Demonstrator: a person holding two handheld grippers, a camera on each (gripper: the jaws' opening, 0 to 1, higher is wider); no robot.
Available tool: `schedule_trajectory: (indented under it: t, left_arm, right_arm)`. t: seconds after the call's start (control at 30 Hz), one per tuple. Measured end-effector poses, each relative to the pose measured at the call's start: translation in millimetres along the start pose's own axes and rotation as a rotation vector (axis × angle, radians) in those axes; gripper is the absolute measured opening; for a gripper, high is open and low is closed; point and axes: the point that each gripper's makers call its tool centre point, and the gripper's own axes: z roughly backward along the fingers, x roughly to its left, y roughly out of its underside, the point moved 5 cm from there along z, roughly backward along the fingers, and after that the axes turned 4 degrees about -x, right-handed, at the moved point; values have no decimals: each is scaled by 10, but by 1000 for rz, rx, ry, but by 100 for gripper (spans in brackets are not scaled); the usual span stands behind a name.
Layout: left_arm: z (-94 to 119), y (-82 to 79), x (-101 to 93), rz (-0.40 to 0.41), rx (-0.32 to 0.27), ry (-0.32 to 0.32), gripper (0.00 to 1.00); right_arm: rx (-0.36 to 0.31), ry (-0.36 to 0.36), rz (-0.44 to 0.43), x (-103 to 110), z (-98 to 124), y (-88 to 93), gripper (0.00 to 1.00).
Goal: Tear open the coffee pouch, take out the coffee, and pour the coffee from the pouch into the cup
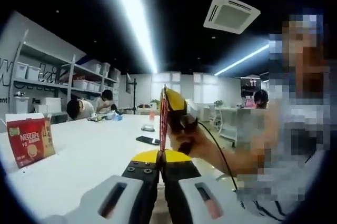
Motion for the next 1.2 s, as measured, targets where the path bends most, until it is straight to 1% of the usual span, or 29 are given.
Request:
schedule_trajectory:
  t: [0.07, 0.1, 0.17, 0.27, 0.3, 0.37, 0.4, 0.47, 0.5, 0.63, 0.7, 0.73, 0.83, 0.87, 0.97, 1.0, 1.03, 1.2]
  left_arm:
    - [7, -17, 27, -2, -15, -16, 11]
    - [18, -11, 22, -10, -14, -12, 7]
    - [25, -5, 14, -18, -10, -7, 5]
    - [33, 4, 5, -15, -7, -4, 5]
    - [32, 2, 6, -2, -13, -1, 6]
    - [21, -8, 31, 6, -31, -12, 13]
    - [16, -8, 42, -10, -39, -24, 10]
    - [9, 4, 27, -8, -32, -13, 5]
    - [9, 4, 28, -11, -30, -15, 4]
    - [25, -13, 5, 12, -42, 7, 6]
    - [32, -33, 6, 15, -60, 0, 12]
    - [41, -42, 4, 17, -70, -4, 10]
    - [50, -39, 1, 28, -72, 4, 5]
    - [55, -34, -20, 41, -72, 24, 5]
    - [57, -45, -33, 28, -81, 17, 7]
    - [54, -66, -23, 22, -94, 5, 10]
    - [54, -75, -6, 13, -100, -9, 10]
    - [-1, -87, -55, 20, -108, 10, 9]
  right_arm:
    - [-3, 1, 3, 4, -6, -15, 2]
    - [1, -1, 6, 14, -13, -16, 2]
    - [7, -1, 12, 22, -17, -8, 2]
    - [9, 2, 8, 32, -10, 10, 2]
    - [6, 4, 4, 33, -2, 11, 2]
    - [0, 13, -2, 20, 13, 7, 2]
    - [1, 14, -2, 20, 15, 8, 2]
    - [4, 15, -2, 10, 14, 13, 2]
    - [4, 14, -4, 9, 11, 14, 2]
    - [5, 10, -3, 3, -11, 5, 2]
    - [-2, 7, -8, 14, -22, 0, 2]
    - [-4, 5, -11, 20, -27, 4, 2]
    - [-11, 1, -18, 53, -44, 35, 2]
    - [-12, 0, -19, 65, -46, 39, 2]
    - [-13, 0, -13, 67, -53, 26, 2]
    - [-16, 1, -14, 61, -52, 18, 2]
    - [-21, 2, -16, 53, -52, 11, 2]
    - [-4, -1, -19, 87, -64, 80, 2]
